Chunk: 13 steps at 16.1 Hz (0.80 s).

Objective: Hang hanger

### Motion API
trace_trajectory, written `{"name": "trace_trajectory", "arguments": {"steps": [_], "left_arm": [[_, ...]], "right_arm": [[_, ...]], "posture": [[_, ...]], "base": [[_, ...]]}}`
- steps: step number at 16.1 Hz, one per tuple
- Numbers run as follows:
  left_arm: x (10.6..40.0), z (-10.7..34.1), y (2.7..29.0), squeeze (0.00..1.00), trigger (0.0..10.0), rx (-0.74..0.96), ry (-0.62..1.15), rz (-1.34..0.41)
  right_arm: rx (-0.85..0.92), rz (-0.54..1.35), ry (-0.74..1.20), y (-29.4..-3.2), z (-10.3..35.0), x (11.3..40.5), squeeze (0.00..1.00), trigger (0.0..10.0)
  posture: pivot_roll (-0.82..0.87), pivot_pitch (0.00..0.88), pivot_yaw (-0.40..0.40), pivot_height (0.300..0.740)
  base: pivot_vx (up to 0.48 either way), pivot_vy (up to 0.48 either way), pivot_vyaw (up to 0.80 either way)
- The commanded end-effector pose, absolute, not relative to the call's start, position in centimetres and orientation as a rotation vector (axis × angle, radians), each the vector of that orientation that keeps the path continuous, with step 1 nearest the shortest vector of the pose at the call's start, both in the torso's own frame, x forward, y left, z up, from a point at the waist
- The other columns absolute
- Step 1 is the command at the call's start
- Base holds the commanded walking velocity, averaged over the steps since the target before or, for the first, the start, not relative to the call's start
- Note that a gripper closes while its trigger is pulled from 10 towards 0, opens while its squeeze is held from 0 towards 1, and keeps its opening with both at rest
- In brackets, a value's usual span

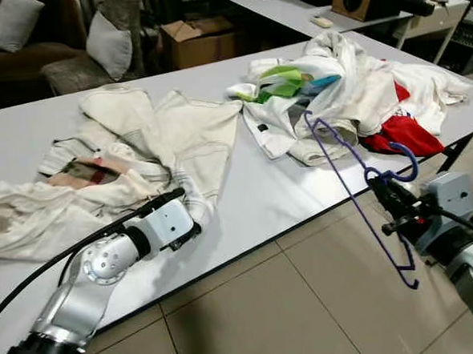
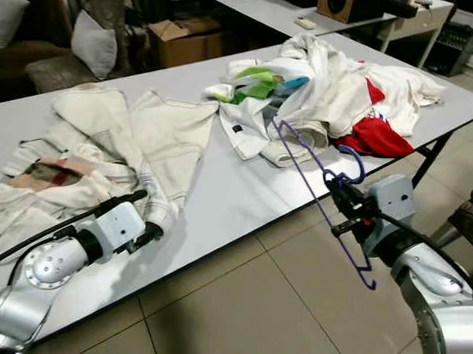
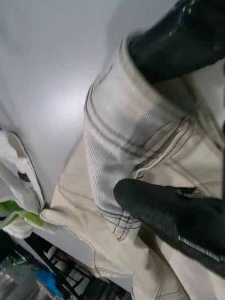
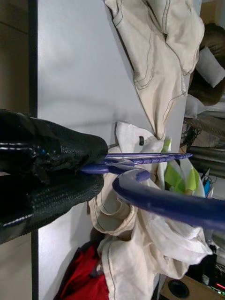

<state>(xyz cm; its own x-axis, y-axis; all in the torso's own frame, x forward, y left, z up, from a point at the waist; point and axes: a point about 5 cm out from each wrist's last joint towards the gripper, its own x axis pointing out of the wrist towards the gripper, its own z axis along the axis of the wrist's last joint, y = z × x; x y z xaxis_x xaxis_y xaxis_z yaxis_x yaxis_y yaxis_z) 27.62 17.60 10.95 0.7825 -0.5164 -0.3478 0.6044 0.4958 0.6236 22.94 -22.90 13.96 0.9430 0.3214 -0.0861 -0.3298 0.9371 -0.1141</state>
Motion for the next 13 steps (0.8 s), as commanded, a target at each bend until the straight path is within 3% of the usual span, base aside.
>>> {"name": "trace_trajectory", "arguments": {"steps": [1, 13], "left_arm": [[28.1, 11.4, 17.9, 0.00, 0.0, 0.822, 0.096, -0.654], [28.2, 12.3, 16.6, 0.00, 0.0, 0.706, -0.012, -0.702]], "right_arm": [[-0.132, 0.339, 0.036, -22.5, 14.4, 22.9, 0.00, 10.0], [-0.114, 0.350, 0.028, -22.1, 13.9, 23.1, 0.00, 10.0]], "posture": [[-0.17, 0.000, -0.038, 0.740], [-0.16, 0.000, -0.035, 0.740]], "base": [[0.000, 0.000, 0.00], [0.000, 0.000, 0.00]]}}
